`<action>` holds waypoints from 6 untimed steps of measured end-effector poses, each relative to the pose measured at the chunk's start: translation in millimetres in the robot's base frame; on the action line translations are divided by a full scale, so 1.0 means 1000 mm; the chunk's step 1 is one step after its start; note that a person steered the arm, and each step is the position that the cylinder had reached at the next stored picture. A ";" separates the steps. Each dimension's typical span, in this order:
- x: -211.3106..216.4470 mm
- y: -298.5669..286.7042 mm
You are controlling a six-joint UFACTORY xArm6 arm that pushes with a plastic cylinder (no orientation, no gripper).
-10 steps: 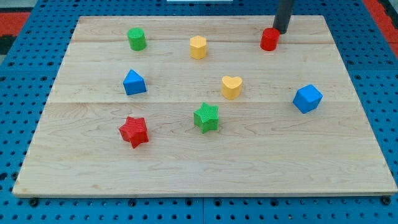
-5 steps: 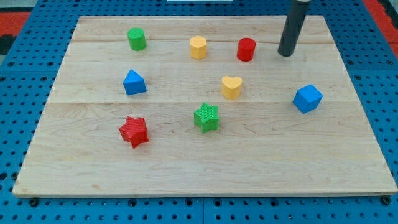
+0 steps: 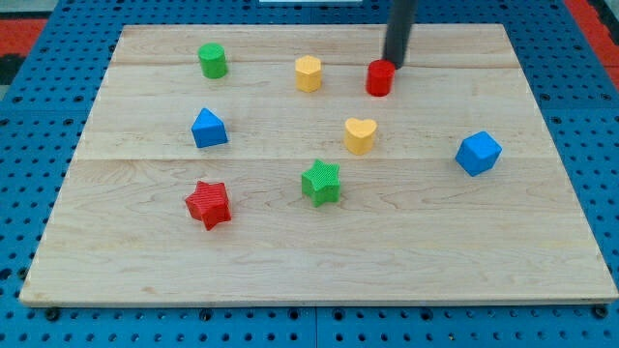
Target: Move the red circle close to the yellow hexagon
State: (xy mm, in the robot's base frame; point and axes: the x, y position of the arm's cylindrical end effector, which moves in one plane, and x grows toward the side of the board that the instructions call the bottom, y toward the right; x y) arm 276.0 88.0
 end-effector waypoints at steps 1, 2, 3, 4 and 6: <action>0.000 0.010; 0.017 0.048; 0.034 0.035; 0.037 -0.003; 0.037 -0.039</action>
